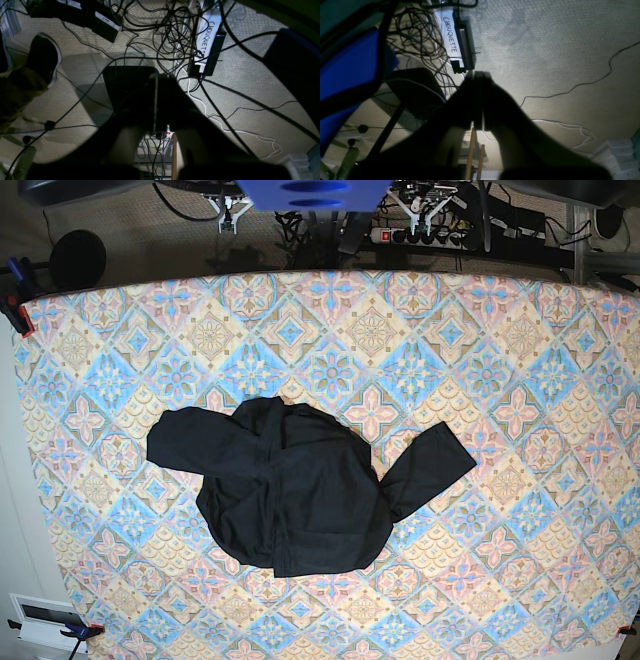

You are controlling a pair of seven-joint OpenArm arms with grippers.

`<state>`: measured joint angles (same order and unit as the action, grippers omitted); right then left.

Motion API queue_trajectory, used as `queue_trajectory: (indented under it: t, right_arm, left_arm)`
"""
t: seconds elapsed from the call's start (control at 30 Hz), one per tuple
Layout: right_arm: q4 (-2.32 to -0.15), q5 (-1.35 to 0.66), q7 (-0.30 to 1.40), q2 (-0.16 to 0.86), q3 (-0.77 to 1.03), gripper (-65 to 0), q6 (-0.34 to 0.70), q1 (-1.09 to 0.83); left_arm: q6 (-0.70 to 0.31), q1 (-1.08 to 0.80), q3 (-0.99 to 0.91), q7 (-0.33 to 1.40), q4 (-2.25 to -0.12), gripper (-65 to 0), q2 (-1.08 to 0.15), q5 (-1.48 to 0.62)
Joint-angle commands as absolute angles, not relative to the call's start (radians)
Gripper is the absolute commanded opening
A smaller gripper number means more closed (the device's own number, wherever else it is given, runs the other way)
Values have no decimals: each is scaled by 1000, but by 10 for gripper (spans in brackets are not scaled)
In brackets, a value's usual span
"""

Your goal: Layout the t-shirt on the table in an organized manner, then fold the t-shirt properly

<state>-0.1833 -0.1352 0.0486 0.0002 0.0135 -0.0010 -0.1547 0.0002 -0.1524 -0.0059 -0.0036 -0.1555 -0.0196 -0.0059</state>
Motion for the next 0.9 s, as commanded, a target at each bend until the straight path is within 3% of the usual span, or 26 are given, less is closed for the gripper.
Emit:
queue_trajectory:
  t: [0.0,0.43,0.73,0.87]
  right_arm:
    - [-183,-133,50,4,12,-649,-1,-162]
    - [-188,-133,50,4,12,-650,-1,-162]
    - [-390,-133,113,27,12,-650,-1,-298]
    - [-521,-134,114,59,12,-650,1,-394]
  left_arm:
    - [1,-156,-7,-2,-157,-648,-22,-2]
    - [1,-157,-7,-4,-157,-648,-22,-2]
    - [1,-214,-2,-7,-162,-648,-87,1]
    - [1,-300,-2,-4,-308,-648,-125,1]
